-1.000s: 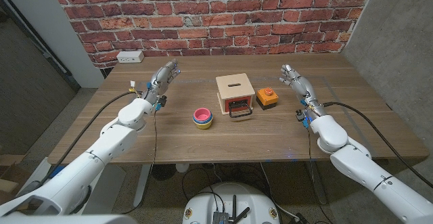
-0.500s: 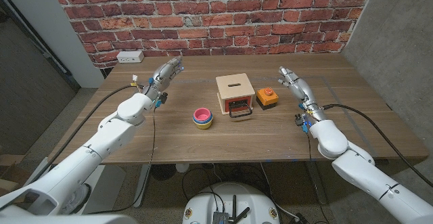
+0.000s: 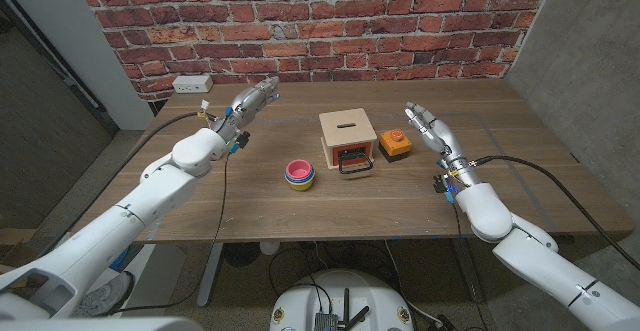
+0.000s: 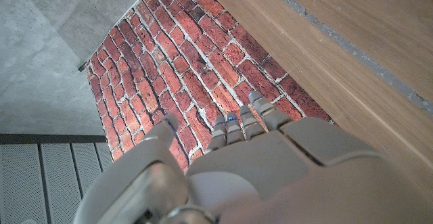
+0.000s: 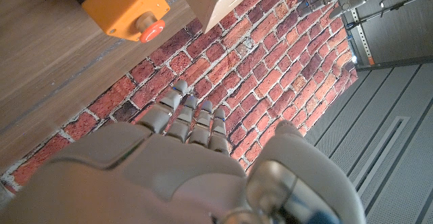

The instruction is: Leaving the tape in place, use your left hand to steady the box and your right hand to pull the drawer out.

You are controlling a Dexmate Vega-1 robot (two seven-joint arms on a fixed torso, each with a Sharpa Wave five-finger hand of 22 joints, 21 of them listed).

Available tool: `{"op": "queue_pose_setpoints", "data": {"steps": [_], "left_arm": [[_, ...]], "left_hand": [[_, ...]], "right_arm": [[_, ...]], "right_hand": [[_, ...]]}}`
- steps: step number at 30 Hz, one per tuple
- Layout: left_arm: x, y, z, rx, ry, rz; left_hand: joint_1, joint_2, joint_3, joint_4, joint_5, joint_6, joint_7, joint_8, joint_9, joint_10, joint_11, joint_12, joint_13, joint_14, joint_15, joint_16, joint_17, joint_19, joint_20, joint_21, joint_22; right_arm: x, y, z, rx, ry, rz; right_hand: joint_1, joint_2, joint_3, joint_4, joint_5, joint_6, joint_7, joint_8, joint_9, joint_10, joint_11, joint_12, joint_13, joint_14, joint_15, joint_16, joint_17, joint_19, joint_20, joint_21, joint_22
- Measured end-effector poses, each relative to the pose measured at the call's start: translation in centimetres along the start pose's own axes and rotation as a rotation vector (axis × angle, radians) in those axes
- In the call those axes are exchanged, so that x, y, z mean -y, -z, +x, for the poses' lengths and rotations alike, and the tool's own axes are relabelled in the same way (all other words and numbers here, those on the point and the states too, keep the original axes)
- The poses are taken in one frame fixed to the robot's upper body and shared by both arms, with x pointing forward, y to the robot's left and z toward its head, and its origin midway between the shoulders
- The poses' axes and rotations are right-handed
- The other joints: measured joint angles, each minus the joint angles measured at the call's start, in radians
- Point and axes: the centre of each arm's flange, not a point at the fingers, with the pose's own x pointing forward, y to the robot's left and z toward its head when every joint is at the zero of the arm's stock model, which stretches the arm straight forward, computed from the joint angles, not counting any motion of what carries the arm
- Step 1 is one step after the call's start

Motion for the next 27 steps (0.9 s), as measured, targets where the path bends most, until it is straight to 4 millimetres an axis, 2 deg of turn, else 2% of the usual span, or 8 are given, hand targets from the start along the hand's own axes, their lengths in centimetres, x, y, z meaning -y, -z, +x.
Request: {"op": "queue_pose_setpoints", "data": {"steps": [7,10,14,16,27], "left_arm": [[-0.1,-0.3,-0.1,0.014,0.013,0.021],[-0.1,-0.5,-0.1,0.024,0.019,0.028],[-0.4,-0.6,0.0,0.035,0.026,0.037],[-0.6,-0.7,0.1,0.044,0.035,0.042],[-0.9,-1.1,0.5,0.064,0.08,0.073]], "left_hand": [[0.0,0.0,0.002,-0.002,0.0,0.003,-0.003,0.0,0.0,0.004,-0.004,0.0,0.0,0.0,0.0,0.0,0.0,-0.001,-0.001,0.0,0.0],[0.0,0.0,0.002,-0.002,0.0,0.003,-0.003,0.0,0.0,0.004,-0.004,0.0,0.0,0.0,0.0,0.0,0.0,-0.001,-0.001,0.0,0.0],[0.0,0.0,0.007,-0.007,0.0,0.009,0.003,0.0,0.0,0.007,-0.007,0.0,0.0,0.003,-0.003,0.0,0.003,-0.001,-0.001,0.0,0.0],[0.0,0.0,0.01,-0.01,0.0,0.019,0.003,0.0,0.0,0.017,-0.008,0.0,0.0,0.007,-0.006,0.0,0.003,-0.001,-0.001,0.0,0.0],[0.0,0.0,0.016,-0.016,-0.004,0.028,0.001,0.0,0.0,0.017,-0.008,0.0,0.0,0.013,-0.002,0.0,0.003,-0.001,-0.001,0.0,0.0]], "right_arm": [[-0.9,-0.8,-0.5,0.006,-0.027,-0.087],[-1.4,-1.2,-0.8,0.007,-0.044,-0.136],[-1.9,-1.6,-1.1,0.006,-0.068,-0.197],[-2.3,-1.8,-1.3,0.004,-0.087,-0.236],[-3.6,-2.8,-1.9,0.005,-0.162,-0.387]], "right_hand": [[0.006,-0.006,0.004,-0.004,0.0,0.0,0.0,0.0,0.0,0.011,0.0,0.0,0.0,0.009,-0.002,0.008,-0.007,0.0,0.0,0.0,0.0],[0.007,-0.007,0.004,-0.012,-0.005,-0.006,0.004,0.0,0.0,0.017,0.003,0.0,0.0,0.022,0.0,0.008,-0.008,0.0,0.0,0.0,0.0],[0.007,-0.007,0.004,-0.012,-0.008,-0.026,0.003,-0.008,0.0,0.017,0.003,0.0,0.002,0.023,-0.002,0.008,-0.012,-0.004,0.004,0.0,0.0],[0.01,-0.01,0.006,-0.02,-0.008,-0.035,0.002,-0.008,0.0,0.017,0.002,0.0,0.003,0.023,-0.002,0.008,-0.013,-0.004,0.004,0.0,0.0],[0.02,-0.02,0.008,-0.036,-0.015,-0.041,-0.002,-0.008,0.005,0.017,0.002,0.0,0.003,0.023,-0.002,0.008,-0.016,-0.013,0.013,0.0,0.0]]}}
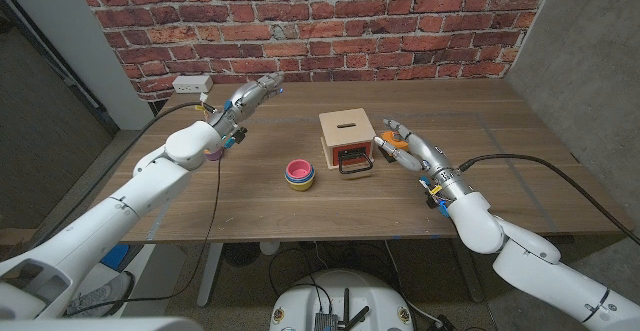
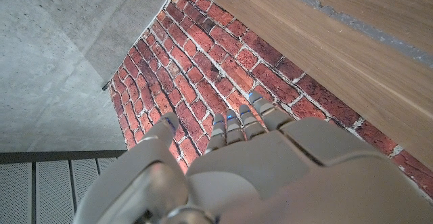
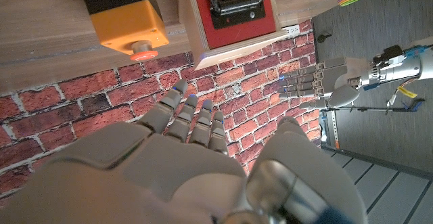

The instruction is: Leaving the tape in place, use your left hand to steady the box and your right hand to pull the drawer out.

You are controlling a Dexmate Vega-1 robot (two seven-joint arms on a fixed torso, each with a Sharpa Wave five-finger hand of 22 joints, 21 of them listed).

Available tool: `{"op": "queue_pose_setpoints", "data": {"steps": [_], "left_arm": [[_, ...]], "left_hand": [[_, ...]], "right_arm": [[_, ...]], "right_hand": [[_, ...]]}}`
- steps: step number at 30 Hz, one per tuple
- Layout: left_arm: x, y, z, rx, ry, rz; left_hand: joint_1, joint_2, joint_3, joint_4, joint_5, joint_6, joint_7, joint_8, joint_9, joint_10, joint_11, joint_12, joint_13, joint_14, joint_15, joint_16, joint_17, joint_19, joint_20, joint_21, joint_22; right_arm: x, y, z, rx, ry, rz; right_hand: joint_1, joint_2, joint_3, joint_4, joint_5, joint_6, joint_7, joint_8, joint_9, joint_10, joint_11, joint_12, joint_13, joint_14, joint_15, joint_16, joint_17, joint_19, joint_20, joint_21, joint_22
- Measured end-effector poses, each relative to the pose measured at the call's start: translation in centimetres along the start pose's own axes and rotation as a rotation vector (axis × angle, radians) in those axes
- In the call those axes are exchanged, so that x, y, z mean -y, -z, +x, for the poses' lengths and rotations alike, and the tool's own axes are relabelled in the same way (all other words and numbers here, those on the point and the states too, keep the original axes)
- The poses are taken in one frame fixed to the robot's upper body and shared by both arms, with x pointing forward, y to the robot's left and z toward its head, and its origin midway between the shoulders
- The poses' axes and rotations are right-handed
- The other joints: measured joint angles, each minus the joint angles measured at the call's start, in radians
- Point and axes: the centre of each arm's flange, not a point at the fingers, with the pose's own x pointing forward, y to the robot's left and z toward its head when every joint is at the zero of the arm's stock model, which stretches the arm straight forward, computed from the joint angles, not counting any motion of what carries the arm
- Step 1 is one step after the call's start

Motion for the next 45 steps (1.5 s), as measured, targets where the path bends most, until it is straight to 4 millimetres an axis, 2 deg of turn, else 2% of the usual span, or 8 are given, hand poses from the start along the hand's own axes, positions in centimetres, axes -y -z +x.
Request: {"op": "queue_pose_setpoints", "data": {"steps": [6,14,20,22,28,33,36,45], "left_arm": [[-0.1,0.0,0.0,0.007,0.006,0.009],[-0.3,0.1,0.0,0.012,0.006,0.019],[-0.2,0.2,0.1,0.016,0.009,0.023],[-0.2,0.2,0.3,0.018,0.011,0.026],[-0.3,0.2,0.6,0.021,0.013,0.028],[-0.4,0.2,1.0,0.023,0.019,0.031],[-0.4,0.3,1.2,0.025,0.023,0.032],[-0.6,0.2,1.6,0.03,0.02,0.022]], "left_hand": [[0.0,0.0,0.0,0.0,0.0,0.005,0.005,0.0,0.0,0.003,-0.003,0.0,0.0,0.0,0.0,0.0,0.0,0.0,0.0,0.0,0.0],[0.0,0.0,0.004,-0.004,0.0,0.014,0.005,0.0,0.0,0.009,-0.009,0.0,0.0,0.005,-0.005,0.0,0.0,0.0,0.0,0.0,0.0],[0.0,0.0,0.01,-0.01,0.0,0.015,0.006,0.0,0.0,0.015,-0.004,0.0,0.0,0.011,-0.01,0.0,0.0,0.0,0.0,0.0,0.0],[0.0,0.0,0.01,-0.01,0.0,0.015,0.006,0.0,0.0,0.015,-0.004,0.0,0.0,0.014,-0.007,0.0,0.0,0.0,0.0,0.0,0.0],[0.0,0.0,0.012,-0.012,0.0,0.022,0.007,0.0,0.0,0.018,-0.007,0.0,0.0,0.017,-0.008,0.0,0.0,0.004,0.004,0.0,0.0],[0.0,0.0,0.015,-0.015,0.0,0.025,0.011,0.0,0.0,0.023,-0.002,0.0,0.0,0.024,-0.009,0.0,0.0,0.004,0.004,0.0,0.0],[0.0,0.0,0.017,-0.017,0.0,0.03,0.005,0.0,0.0,0.028,-0.008,0.0,0.0,0.025,-0.011,0.0,0.0,0.004,0.004,0.0,0.0],[-0.003,-0.003,0.022,-0.022,0.0,0.036,0.011,0.0,0.0,0.034,-0.002,0.0,0.0,0.036,-0.011,0.0,0.0,0.004,0.004,0.0,0.0]], "right_arm": [[-0.2,-0.7,0.0,0.009,-0.029,-0.071],[-0.4,-1.5,0.2,0.019,-0.077,-0.187],[-0.4,-2.4,0.4,0.033,-0.114,-0.256],[-0.4,-2.7,0.5,0.037,-0.132,-0.285],[-0.5,-2.9,0.8,0.034,-0.173,-0.342],[-0.4,-3.4,1.1,0.038,-0.207,-0.386],[-0.4,-3.8,1.4,0.045,-0.223,-0.41],[-0.6,-4.3,2.0,0.051,-0.27,-0.477]], "right_hand": [[0.005,-0.005,0.009,-0.011,0.0,0.0,0.0,0.0,0.0,0.0,0.0,0.0,0.0,0.0,0.0,0.0,-0.002,-0.011,0.0,0.0,0.0],[0.029,-0.003,0.021,-0.04,-0.008,0.011,0.011,0.008,0.0,0.011,-0.011,0.007,0.005,0.0,0.0,0.0,-0.006,-0.025,0.004,0.0,0.005],[0.076,-0.008,0.037,-0.082,-0.014,0.012,0.01,0.009,0.0,0.018,-0.018,0.008,0.005,0.0,0.0,0.008,-0.015,-0.045,0.016,0.0,0.005],[0.091,-0.012,0.042,-0.096,-0.014,0.014,0.002,0.012,0.0,0.022,-0.022,0.008,0.005,0.006,0.005,0.008,-0.017,-0.05,0.021,0.0,0.005],[0.116,-0.016,0.053,-0.127,-0.013,0.023,-0.009,0.016,0.005,0.03,-0.031,0.008,0.005,0.018,0.002,0.016,-0.023,-0.061,0.025,0.0,0.005],[0.187,-0.027,0.083,-0.185,0.008,0.03,-0.016,0.016,0.005,0.034,-0.034,0.008,0.009,0.024,0.003,0.016,-0.033,-0.073,0.039,0.0,0.005],[0.205,-0.032,0.092,-0.2,0.015,0.036,-0.018,0.023,0.005,0.036,-0.036,0.008,0.009,0.031,0.001,0.016,-0.036,-0.069,0.052,0.0,0.003],[0.228,-0.054,0.098,-0.208,0.017,0.048,-0.011,0.023,0.005,0.045,-0.045,0.012,0.009,0.056,0.002,0.022,-0.042,-0.066,0.066,0.005,0.004]]}}
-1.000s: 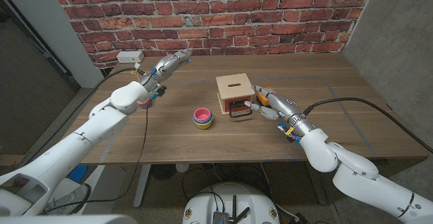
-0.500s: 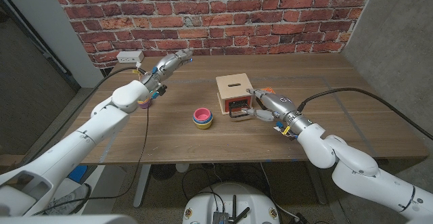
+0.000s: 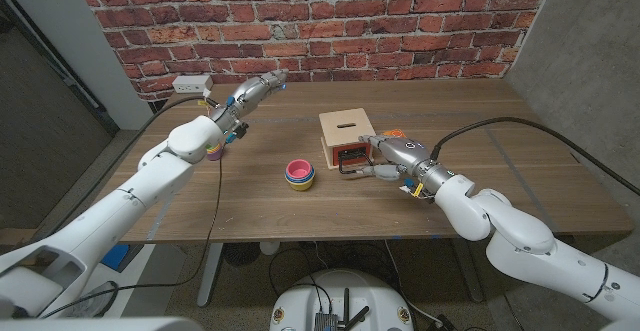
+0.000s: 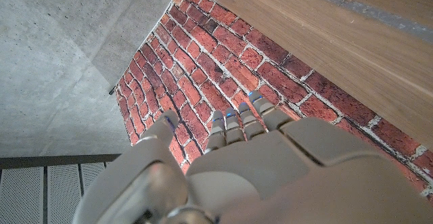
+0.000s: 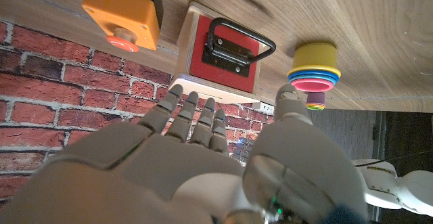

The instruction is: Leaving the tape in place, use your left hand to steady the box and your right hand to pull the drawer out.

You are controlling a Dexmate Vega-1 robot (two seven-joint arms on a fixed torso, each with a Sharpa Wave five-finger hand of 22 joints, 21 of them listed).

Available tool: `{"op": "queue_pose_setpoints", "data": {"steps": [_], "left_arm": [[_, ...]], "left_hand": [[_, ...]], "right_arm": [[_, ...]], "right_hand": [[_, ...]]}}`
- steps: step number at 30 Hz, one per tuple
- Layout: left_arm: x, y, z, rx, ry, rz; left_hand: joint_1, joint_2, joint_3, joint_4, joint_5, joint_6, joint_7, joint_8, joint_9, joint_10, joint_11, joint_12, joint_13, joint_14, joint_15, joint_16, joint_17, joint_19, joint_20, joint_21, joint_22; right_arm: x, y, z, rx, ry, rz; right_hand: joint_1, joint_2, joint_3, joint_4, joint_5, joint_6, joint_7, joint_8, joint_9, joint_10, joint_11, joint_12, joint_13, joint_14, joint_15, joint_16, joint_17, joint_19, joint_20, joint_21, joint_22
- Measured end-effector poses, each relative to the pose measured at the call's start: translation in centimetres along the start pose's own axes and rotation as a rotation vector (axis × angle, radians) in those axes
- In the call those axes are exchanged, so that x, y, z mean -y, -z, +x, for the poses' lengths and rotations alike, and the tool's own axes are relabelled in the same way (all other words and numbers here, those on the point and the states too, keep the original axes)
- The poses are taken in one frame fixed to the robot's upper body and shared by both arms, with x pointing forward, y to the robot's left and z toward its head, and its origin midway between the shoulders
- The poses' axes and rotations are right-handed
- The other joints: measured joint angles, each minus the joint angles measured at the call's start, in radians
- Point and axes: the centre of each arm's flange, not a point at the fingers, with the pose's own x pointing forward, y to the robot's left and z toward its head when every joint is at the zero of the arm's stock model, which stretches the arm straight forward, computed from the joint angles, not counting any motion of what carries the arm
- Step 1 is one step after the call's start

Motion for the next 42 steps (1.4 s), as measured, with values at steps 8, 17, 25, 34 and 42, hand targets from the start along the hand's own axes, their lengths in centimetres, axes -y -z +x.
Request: {"op": "queue_pose_setpoints", "data": {"steps": [8,17,25,34,42], "left_arm": [[-0.1,-0.1,0.1,-0.002,-0.006,0.0],[-0.1,-0.4,0.4,-0.005,-0.017,0.008],[0.1,-0.7,1.1,-0.003,-0.001,0.029],[0.1,-0.7,1.7,-0.005,0.021,0.05],[0.0,-0.5,2.5,-0.01,0.038,0.064]], "left_hand": [[-0.001,-0.001,0.0,0.0,0.0,0.005,-0.005,0.0,0.0,0.005,-0.005,0.0,0.0,0.0,0.0,0.0,0.0,0.004,-0.004,0.0,0.0],[-0.004,0.002,0.004,-0.004,0.0,0.015,-0.004,0.0,0.0,0.016,-0.005,0.004,0.0,0.011,0.0,0.0,0.0,0.008,0.0,0.0,0.0],[-0.011,-0.001,0.008,-0.008,0.0,0.02,-0.002,0.0,0.0,0.025,-0.004,0.004,0.0,0.011,0.0,0.0,0.0,0.009,0.002,0.0,0.0],[-0.011,-0.001,0.011,-0.011,0.0,0.026,-0.004,0.0,0.0,0.028,-0.007,0.004,0.0,0.019,-0.001,0.0,-0.002,0.014,-0.004,0.0,0.0],[-0.011,-0.001,0.018,-0.009,0.0,0.033,-0.008,0.0,0.0,0.037,-0.007,0.004,0.0,0.025,0.0,0.0,-0.002,0.014,-0.004,0.0,0.0]], "right_arm": [[0.3,-0.6,0.4,0.009,-0.031,-0.058],[0.2,-1.1,0.7,-0.006,-0.048,-0.105],[0.2,-1.6,1.1,-0.013,-0.066,-0.141],[0.0,-2.1,2.0,-0.015,-0.084,-0.167],[-0.1,-2.8,2.7,-0.002,-0.102,-0.204]], "right_hand": [[0.033,-0.017,0.005,-0.005,0.008,0.038,-0.007,0.013,0.005,0.037,-0.009,0.01,0.0,0.04,-0.001,0.015,-0.006,0.017,0.002,0.004,0.001],[0.065,-0.025,0.01,0.001,0.008,0.088,-0.014,0.016,0.002,0.077,-0.009,0.017,0.0,0.075,0.0,0.03,-0.006,0.086,-0.044,0.022,0.001],[0.075,-0.025,0.014,-0.003,0.008,0.088,-0.014,0.016,0.002,0.089,-0.018,0.017,0.0,0.09,-0.004,0.034,-0.006,0.097,-0.054,0.022,0.001],[0.117,-0.035,0.028,-0.008,0.008,0.116,-0.028,0.02,0.002,0.122,-0.032,0.017,0.0,0.134,-0.002,0.048,-0.01,0.101,-0.058,0.022,0.001],[0.151,-0.037,0.038,-0.006,0.002,0.141,-0.042,0.023,0.002,0.141,-0.044,0.017,0.0,0.177,-0.004,0.064,-0.015,0.121,-0.068,0.022,0.001]]}}
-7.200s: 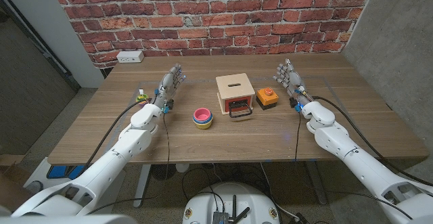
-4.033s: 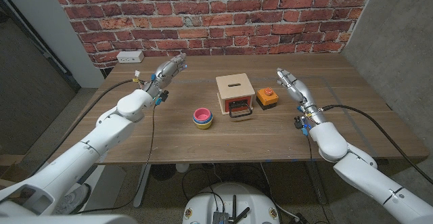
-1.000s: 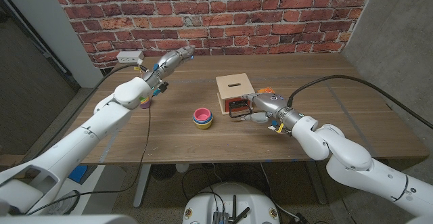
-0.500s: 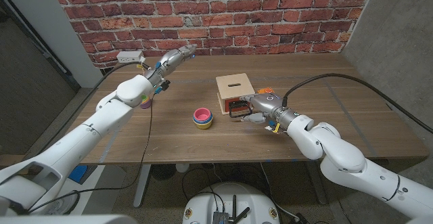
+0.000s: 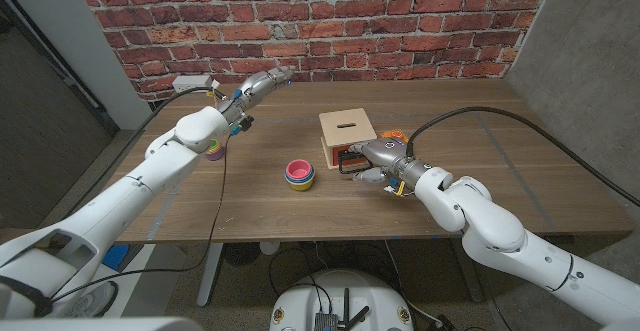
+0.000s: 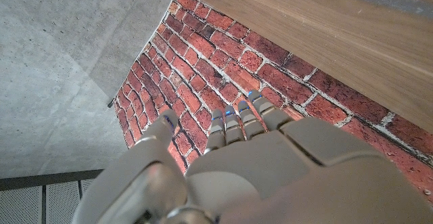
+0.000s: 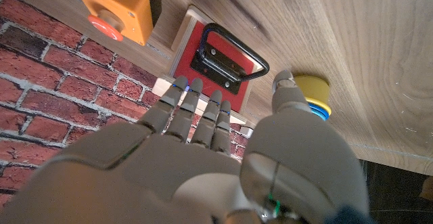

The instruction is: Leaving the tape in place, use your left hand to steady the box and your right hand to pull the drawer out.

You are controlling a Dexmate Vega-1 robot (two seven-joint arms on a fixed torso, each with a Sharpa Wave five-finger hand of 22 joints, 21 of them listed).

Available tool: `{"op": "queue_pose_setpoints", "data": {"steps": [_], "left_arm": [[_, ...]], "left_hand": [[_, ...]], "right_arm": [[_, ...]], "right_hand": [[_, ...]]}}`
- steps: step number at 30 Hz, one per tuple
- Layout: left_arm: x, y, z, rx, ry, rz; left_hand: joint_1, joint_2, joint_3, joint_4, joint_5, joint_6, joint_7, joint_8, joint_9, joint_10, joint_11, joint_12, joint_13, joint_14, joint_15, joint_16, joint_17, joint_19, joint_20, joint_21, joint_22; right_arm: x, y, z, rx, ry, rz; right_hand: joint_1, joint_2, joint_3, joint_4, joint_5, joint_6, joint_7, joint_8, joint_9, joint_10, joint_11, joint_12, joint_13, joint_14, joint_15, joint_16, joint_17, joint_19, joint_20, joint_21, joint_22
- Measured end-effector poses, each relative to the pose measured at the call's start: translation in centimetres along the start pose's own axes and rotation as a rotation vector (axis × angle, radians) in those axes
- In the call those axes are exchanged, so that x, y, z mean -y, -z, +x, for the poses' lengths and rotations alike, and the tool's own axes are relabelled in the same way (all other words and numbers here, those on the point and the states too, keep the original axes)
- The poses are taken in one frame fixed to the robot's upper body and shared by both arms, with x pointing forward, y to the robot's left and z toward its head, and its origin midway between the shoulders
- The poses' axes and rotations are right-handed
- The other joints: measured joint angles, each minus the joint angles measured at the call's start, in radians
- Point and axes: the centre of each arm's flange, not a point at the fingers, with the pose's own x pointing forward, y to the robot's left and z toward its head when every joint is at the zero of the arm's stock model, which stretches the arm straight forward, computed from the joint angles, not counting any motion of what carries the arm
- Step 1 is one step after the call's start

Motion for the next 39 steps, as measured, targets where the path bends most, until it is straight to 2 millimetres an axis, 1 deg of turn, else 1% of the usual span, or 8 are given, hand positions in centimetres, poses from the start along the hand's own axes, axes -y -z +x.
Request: {"op": "queue_pose_setpoints", "data": {"steps": [7,9,12,18,22,24,29,39], "left_arm": [[0.0,0.0,0.6,0.007,0.014,0.01],[0.0,0.0,0.8,0.009,0.019,0.014],[0.1,-0.1,1.0,0.013,0.028,0.019],[0.2,-0.2,1.1,0.021,0.041,0.026],[0.2,-0.2,1.8,0.023,0.047,0.029],[0.2,-0.2,1.9,0.026,0.052,0.032],[0.3,-0.3,2.0,0.03,0.06,0.037],[0.3,-0.6,2.4,0.037,0.075,0.046]], "left_hand": [[-0.004,-0.004,0.0,0.0,0.0,0.0,0.0,0.0,0.0,0.001,-0.001,0.0,0.0,0.004,-0.004,0.0,0.0,0.0,0.0,0.0,0.0],[-0.004,-0.004,0.003,-0.003,0.0,0.0,0.0,0.0,0.0,0.001,-0.001,0.0,0.0,0.005,-0.005,0.0,0.0,0.0,0.0,0.0,0.0],[-0.004,-0.004,0.004,-0.004,0.0,0.005,0.005,0.0,0.0,0.001,-0.001,0.0,0.0,0.005,-0.005,0.0,0.0,0.0,0.0,0.0,0.0],[-0.004,-0.004,0.004,-0.004,0.0,0.009,0.002,0.0,0.0,0.001,-0.001,0.0,0.0,0.005,-0.005,0.0,0.0,0.0,0.0,0.0,0.0],[-0.004,-0.004,0.008,-0.008,0.0,0.009,0.002,0.0,0.0,0.001,-0.001,0.0,0.0,0.005,-0.005,0.0,0.0,0.0,0.0,0.0,0.0],[-0.004,-0.004,0.008,-0.008,0.0,0.009,0.002,0.0,0.0,0.001,-0.001,0.0,0.0,0.005,-0.005,0.0,0.0,0.0,0.0,0.0,0.0],[-0.004,-0.004,0.008,-0.008,0.0,0.009,0.002,0.0,0.0,0.001,-0.001,0.0,0.0,0.005,-0.005,0.0,0.0,0.0,0.0,0.0,0.0],[-0.012,-0.004,0.014,-0.014,0.0,0.009,0.002,0.0,0.0,0.001,-0.001,0.0,0.0,0.005,-0.005,0.0,0.0,0.0,0.0,0.0,0.0]], "right_arm": [[0.1,-0.4,0.4,0.006,-0.008,-0.015],[0.1,-0.5,0.5,0.009,-0.013,-0.018],[0.0,-0.7,0.6,0.015,-0.019,-0.021],[0.0,-0.8,0.9,0.016,-0.023,-0.021],[-0.2,-1.1,1.2,0.034,-0.041,-0.03],[-0.2,-1.2,1.2,0.039,-0.042,-0.032],[-0.3,-1.1,1.4,0.04,-0.046,-0.033],[-0.8,-1.1,1.6,0.051,-0.064,-0.03]], "right_hand": [[0.014,-0.001,0.002,0.002,0.0,0.013,-0.002,0.0,0.0,0.017,-0.004,0.0,0.0,0.018,-0.002,0.008,0.0,0.022,-0.011,0.0,0.0],[0.014,-0.001,0.002,0.002,0.0,0.019,-0.008,0.0,0.0,0.017,-0.004,0.0,0.0,0.021,-0.005,0.008,0.0,0.028,-0.018,0.0,0.0],[0.023,0.003,0.006,0.006,-0.004,0.031,-0.013,0.007,0.0,0.02,-0.006,0.0,-0.002,0.026,0.0,0.008,0.0,0.044,-0.024,0.004,0.0],[0.032,0.007,0.006,0.006,-0.007,0.036,-0.018,0.008,0.0,0.032,-0.011,0.0,-0.002,0.035,-0.001,0.008,0.0,0.083,-0.028,0.012,0.005],[0.035,0.01,0.006,0.006,-0.007,0.04,-0.021,0.008,0.0,0.035,-0.007,-0.004,-0.002,0.035,-0.001,0.008,0.002,0.105,-0.027,0.019,0.005],[0.037,0.013,0.01,0.011,-0.011,0.045,-0.016,0.008,0.0,0.038,-0.005,-0.005,-0.002,0.035,-0.001,0.008,0.003,0.124,-0.027,0.025,0.005],[0.037,0.013,0.003,0.018,-0.016,0.045,-0.016,0.008,0.0,0.046,-0.007,-0.005,0.0,0.035,-0.001,0.008,0.005,0.169,-0.029,0.041,0.01],[0.037,0.013,0.0,0.021,-0.016,0.059,-0.021,0.008,0.0,0.053,-0.015,-0.005,0.0,0.035,-0.001,0.015,0.008,0.183,-0.029,0.043,0.01]]}}
